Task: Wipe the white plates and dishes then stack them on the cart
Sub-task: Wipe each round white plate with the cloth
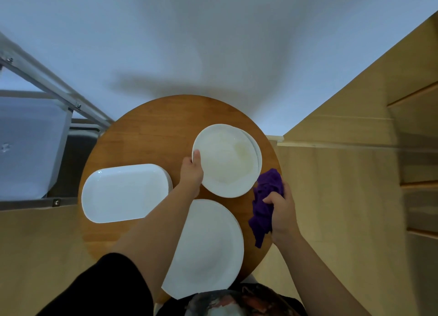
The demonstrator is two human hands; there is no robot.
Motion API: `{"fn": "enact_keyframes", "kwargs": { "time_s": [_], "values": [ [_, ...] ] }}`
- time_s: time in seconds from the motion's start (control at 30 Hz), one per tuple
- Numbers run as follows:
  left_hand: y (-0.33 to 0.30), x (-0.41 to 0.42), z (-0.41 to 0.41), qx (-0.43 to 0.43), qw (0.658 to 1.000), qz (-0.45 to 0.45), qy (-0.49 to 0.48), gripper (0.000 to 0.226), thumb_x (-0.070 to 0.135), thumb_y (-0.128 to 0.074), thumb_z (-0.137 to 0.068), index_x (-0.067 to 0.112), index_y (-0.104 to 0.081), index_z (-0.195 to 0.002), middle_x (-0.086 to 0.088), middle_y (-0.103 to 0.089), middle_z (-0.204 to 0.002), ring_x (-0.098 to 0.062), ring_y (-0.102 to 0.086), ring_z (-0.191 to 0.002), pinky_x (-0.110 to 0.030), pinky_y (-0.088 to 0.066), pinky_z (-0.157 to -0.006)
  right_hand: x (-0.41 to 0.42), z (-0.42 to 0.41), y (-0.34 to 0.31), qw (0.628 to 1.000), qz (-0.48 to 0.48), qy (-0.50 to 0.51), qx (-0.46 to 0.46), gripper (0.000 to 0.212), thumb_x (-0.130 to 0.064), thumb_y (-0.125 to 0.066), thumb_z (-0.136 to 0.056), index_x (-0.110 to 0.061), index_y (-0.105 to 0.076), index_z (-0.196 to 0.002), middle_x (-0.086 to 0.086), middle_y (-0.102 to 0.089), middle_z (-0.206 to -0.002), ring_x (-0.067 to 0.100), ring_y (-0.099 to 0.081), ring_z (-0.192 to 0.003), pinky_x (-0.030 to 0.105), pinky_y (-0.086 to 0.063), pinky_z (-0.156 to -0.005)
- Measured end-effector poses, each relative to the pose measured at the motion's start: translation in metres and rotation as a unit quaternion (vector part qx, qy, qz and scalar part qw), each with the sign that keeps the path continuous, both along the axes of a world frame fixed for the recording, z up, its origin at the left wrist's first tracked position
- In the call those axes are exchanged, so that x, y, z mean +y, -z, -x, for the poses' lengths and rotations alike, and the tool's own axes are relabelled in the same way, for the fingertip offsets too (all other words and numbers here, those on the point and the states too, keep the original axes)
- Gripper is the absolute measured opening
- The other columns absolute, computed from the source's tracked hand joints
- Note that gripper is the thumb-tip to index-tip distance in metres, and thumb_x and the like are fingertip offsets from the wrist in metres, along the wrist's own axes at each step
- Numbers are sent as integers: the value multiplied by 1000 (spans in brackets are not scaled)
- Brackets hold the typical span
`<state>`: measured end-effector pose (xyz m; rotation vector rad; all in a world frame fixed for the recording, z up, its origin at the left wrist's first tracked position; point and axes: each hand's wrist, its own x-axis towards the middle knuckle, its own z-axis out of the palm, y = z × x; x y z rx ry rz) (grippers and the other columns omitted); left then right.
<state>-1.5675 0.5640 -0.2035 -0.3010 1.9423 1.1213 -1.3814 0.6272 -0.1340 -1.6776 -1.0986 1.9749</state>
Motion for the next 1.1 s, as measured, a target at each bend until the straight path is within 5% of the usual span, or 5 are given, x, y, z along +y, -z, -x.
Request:
{"fn": "enact_keyframes", "kwargs": {
  "time_s": [0.27,0.43,0.63,0.87,1.1],
  "values": [
    [-64,-10,-19,-68,983,-141,-97,38,64,-28,-92,39,-51,-110,1,-61,-116,-25,-58,-106,-50,-52,-90,-14,17,-48,946,-316,-66,-34,78,-21,-61,-68,-34,-30,-138,-10,-37,-134,9,-44,-116,12,-48,-75],
    [-114,-33,-34,-88,969,-200,-113,39,68,-34,-86,40,-58,-100,-1,-71,-100,-28,-67,-97,-51,-56,-81,-17,44,-62,793,-370,-351,-332,88,-68,-44,-84,-32,3,-150,7,1,-159,35,2,-144,54,-12,-113],
    [-150,-73,-56,-31,977,-170,-124,41,67,-31,-88,39,-61,-90,10,-71,-69,-17,-67,-76,-22,-50,-42,-55,70,-71,814,-311,-302,-386,99,-73,-31,-84,-10,10,-149,19,7,-157,36,12,-144,47,8,-114],
    [-177,-109,-63,33,972,-202,-115,32,64,-36,-88,41,-58,-87,11,-68,-69,-15,-65,-75,-17,-46,-39,-79,81,-93,805,-488,-173,-291,94,-59,-52,-84,-14,-5,-151,13,-4,-159,30,3,-146,44,4,-115],
    [-197,-123,-51,80,967,-232,-69,30,64,-33,-89,42,-54,-88,17,-62,-89,-8,-58,-86,-19,-46,-64,-107,101,-120,758,-556,-275,-203,79,-66,-33,-83,-29,-14,-150,8,-20,-157,28,-11,-145,47,-7,-115]
  ]
}}
